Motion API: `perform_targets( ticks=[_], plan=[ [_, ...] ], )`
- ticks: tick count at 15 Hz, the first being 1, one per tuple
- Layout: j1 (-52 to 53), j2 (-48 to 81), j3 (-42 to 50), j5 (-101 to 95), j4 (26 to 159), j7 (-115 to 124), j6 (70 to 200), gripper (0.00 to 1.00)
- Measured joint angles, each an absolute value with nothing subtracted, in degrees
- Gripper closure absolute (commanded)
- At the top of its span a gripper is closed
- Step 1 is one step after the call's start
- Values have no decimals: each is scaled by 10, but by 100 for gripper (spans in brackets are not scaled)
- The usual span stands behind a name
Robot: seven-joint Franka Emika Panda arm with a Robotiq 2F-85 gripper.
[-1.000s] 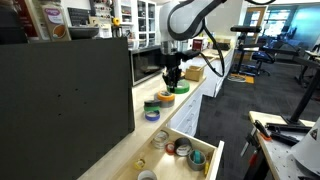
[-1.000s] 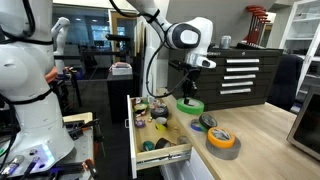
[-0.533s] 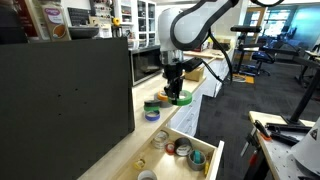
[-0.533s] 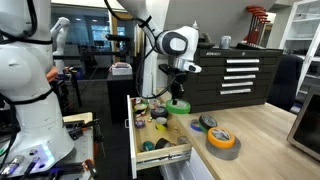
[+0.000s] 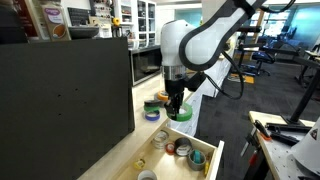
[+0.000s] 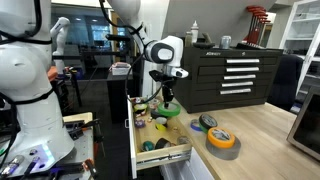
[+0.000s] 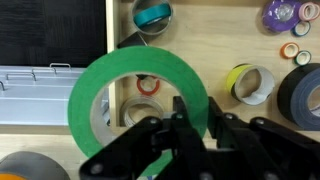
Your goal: Put the green tape in the drawer
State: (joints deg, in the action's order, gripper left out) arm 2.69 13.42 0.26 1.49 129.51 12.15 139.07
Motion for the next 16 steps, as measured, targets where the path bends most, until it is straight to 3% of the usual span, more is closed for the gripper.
perform_targets(
  ticks=[16],
  plan=[
    [74, 158, -34, 17, 1392, 130, 1558, 93]
  ],
)
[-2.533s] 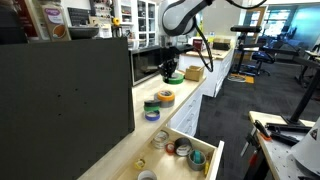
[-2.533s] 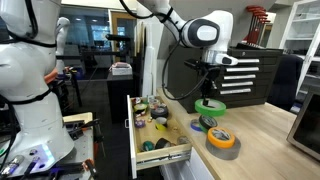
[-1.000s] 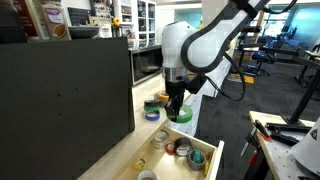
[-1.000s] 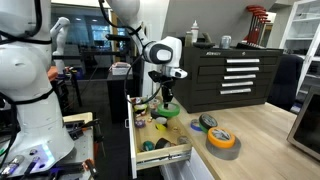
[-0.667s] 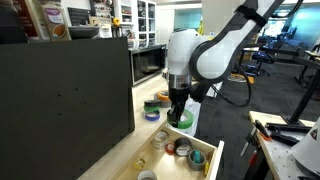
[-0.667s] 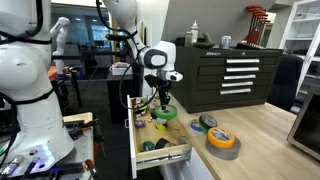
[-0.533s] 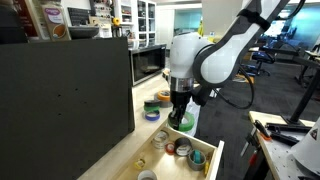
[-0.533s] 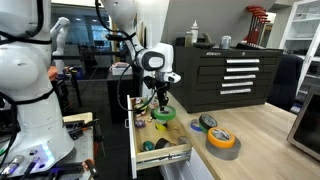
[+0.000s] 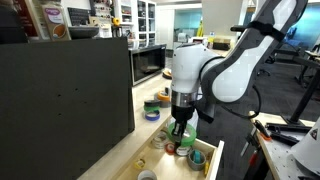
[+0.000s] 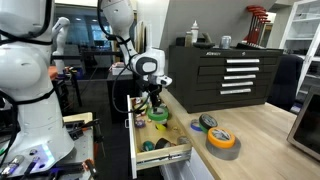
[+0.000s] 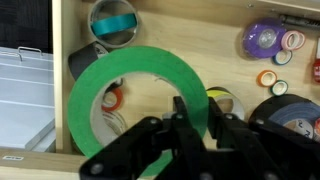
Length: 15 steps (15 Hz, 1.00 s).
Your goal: Put the green tape in the drawer
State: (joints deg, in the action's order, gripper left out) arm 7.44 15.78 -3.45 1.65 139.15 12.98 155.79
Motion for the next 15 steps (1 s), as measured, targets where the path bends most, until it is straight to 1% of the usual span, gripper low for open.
perform_targets(
  ticks=[7, 15],
  plan=[
    [80, 263, -40, 17, 1337, 130, 1602, 93],
    [86, 421, -39, 17, 1199, 129, 1602, 93]
  ],
)
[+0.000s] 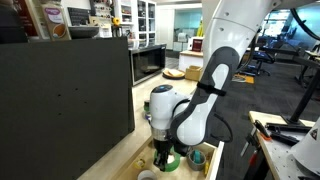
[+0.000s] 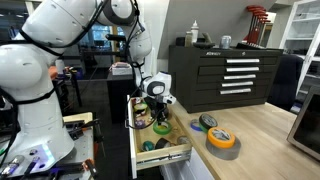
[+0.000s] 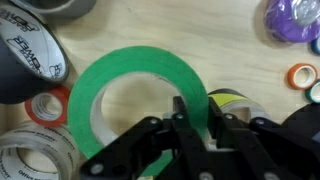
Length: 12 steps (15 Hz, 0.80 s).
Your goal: Put the green tape in the drawer
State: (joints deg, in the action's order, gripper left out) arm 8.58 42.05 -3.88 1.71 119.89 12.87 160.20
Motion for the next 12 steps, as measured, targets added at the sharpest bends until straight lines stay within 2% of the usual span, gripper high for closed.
perform_targets(
  ticks=[1, 2, 3, 10, 12],
  plan=[
    [86, 438, -38, 17, 1180, 128, 1602, 93],
    [85, 455, -38, 18, 1162, 128, 1602, 52],
    [85, 471, -37, 19, 1145, 127, 1602, 51],
    [79, 510, -33, 30, 1079, 125, 1595, 6],
    [81, 499, -27, 31, 1075, 126, 1577, 0]
  ],
)
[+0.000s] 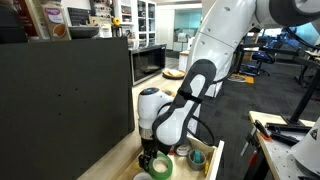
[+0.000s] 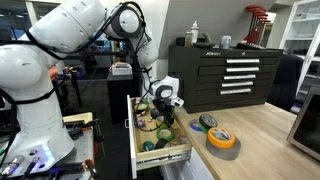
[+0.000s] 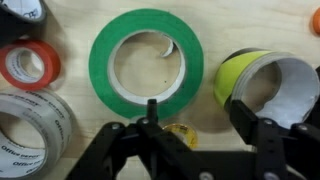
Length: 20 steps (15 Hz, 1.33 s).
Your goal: Put the green tape in the drawer
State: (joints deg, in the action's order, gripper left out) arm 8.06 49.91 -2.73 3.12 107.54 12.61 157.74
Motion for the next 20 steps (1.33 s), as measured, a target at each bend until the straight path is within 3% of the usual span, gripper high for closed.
perform_targets(
  ticks=[10, 20],
  plan=[
    [118, 357, 44, 2, 1112, 194, 1365, 0],
    [93, 147, 72, -60, 1286, 217, 1384, 0]
  ],
)
